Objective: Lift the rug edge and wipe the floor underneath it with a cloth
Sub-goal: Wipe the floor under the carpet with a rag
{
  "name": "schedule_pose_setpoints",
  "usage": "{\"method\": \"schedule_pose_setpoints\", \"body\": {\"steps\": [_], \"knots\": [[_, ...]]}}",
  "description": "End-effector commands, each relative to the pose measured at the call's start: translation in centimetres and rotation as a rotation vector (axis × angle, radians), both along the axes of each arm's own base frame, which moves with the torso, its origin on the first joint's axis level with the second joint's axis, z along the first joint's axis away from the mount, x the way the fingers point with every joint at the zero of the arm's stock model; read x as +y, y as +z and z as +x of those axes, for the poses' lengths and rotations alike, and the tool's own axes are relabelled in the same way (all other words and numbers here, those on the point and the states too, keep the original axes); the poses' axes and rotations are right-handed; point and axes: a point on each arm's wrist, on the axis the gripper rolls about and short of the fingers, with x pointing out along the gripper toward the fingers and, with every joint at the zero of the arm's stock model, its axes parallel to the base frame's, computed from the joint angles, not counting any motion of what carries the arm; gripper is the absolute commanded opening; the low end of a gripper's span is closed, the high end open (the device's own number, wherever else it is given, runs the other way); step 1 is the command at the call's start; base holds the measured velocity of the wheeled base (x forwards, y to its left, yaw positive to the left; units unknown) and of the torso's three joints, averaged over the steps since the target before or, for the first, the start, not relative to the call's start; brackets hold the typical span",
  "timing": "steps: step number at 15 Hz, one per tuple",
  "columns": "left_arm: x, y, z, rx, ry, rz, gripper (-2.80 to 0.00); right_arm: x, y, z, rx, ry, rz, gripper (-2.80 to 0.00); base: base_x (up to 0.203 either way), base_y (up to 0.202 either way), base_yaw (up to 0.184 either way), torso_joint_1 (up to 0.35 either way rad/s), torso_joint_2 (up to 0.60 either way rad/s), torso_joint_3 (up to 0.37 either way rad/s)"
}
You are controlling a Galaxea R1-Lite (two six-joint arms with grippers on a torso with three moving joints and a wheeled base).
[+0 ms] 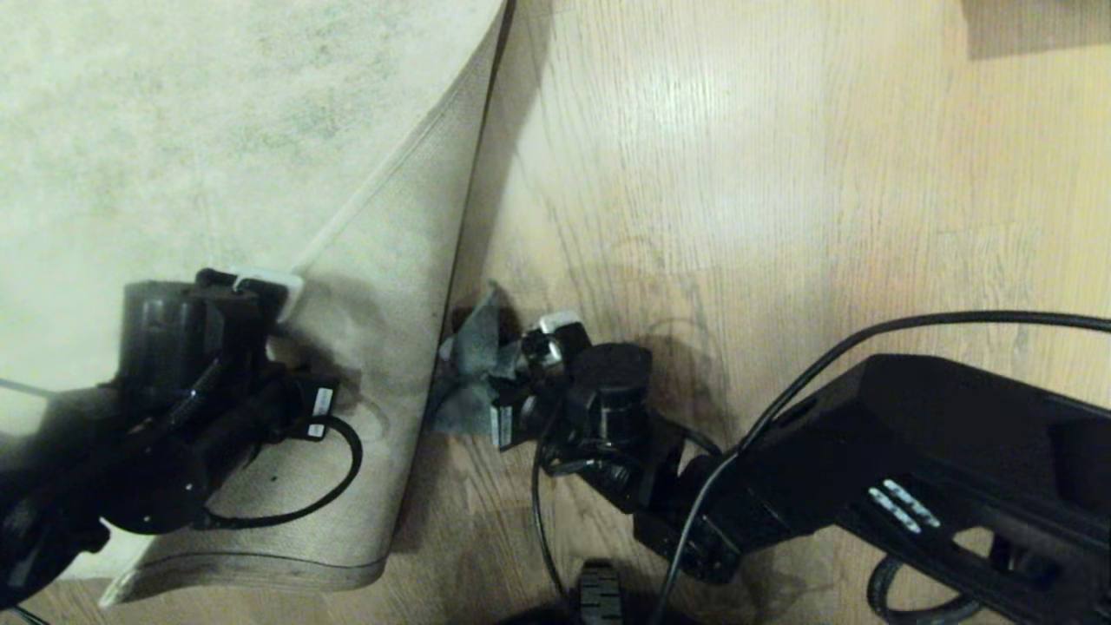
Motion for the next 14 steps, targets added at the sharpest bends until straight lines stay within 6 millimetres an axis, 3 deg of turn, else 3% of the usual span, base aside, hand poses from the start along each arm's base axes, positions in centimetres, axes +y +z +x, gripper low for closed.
{"method": "schedule_pose_setpoints", "body": {"steps": [1, 7, 11, 14], "knots": [[0.0, 0.0, 0.0, -0.001, 0.003, 0.003, -2.80, -1.1, 1.0, 2.2, -0.028, -0.054, 0.031, -2.80, 0.000, 0.000, 0.000, 0.000, 0.00, 0.000], [0.0, -0.3, -0.1, 0.006, 0.003, 0.003, -2.80, -3.8, 6.4, 2.4, -0.114, -0.098, 0.046, -2.80, 0.000, 0.000, 0.000, 0.000, 0.00, 0.000], [0.0, -0.5, -0.5, 0.012, -0.003, 0.004, -2.80, -6.1, 11.3, 0.7, -0.178, -0.115, 0.050, -2.80, 0.000, 0.000, 0.000, 0.000, 0.00, 0.000], [0.1, -0.4, -0.8, 0.007, -0.003, 0.002, -2.80, -8.3, 13.0, -1.5, -0.206, -0.121, 0.011, -2.80, 0.000, 0.000, 0.000, 0.000, 0.00, 0.000]]}}
